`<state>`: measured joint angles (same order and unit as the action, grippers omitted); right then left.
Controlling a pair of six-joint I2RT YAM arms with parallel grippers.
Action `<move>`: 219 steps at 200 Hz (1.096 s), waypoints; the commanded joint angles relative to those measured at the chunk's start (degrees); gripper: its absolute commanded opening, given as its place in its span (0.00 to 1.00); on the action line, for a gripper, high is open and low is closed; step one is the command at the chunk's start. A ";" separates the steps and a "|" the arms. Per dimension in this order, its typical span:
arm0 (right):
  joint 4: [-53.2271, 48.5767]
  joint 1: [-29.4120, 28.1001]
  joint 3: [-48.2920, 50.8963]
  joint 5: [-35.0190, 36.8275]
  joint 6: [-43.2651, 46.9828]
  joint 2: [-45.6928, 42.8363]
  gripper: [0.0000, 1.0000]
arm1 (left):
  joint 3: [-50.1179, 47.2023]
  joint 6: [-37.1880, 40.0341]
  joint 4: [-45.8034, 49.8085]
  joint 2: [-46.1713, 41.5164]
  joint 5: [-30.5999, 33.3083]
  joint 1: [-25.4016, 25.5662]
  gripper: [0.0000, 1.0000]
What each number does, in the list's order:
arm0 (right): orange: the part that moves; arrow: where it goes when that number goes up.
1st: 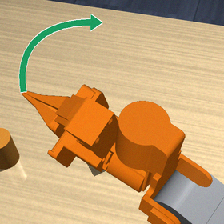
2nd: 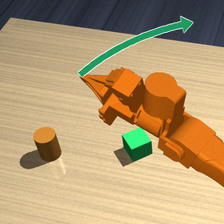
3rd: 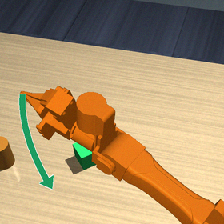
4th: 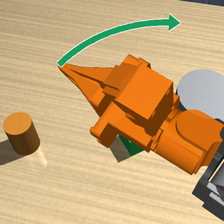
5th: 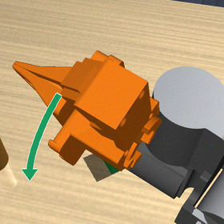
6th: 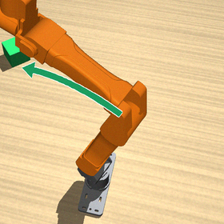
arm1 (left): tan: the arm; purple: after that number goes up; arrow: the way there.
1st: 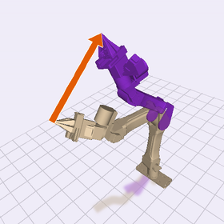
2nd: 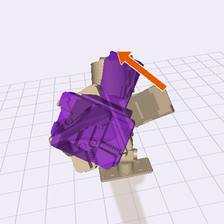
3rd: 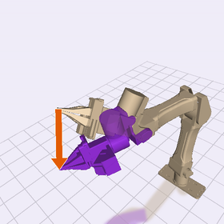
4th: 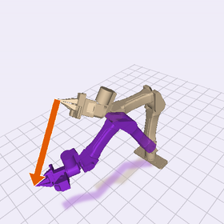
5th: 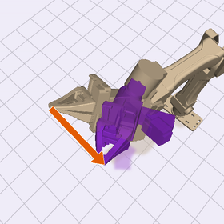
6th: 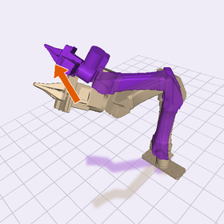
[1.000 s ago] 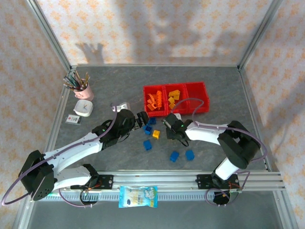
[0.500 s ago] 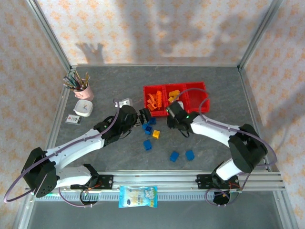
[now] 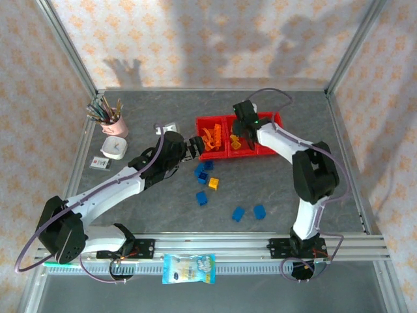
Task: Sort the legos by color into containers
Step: Place the lego in the container, then pick up the lego from the center of the table.
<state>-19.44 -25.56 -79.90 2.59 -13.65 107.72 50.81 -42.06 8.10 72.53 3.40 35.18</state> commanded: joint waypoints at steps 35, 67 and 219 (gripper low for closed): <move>-2.41 0.86 -5.14 0.43 1.72 0.10 0.56 | 2.76 2.32 1.15 0.48 -0.77 -0.51 0.99; -2.59 -1.25 0.42 -0.39 0.75 -6.16 0.57 | 1.06 1.99 0.52 -1.56 -2.26 -0.54 0.99; -1.49 -26.04 27.02 3.10 -18.14 -20.18 0.77 | -14.02 -3.35 2.75 -13.43 -2.83 -0.55 0.99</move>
<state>-22.81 -49.34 -54.08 3.46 -26.98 86.32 38.02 -43.88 9.67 61.32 -1.04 35.09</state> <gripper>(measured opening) 0.761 0.993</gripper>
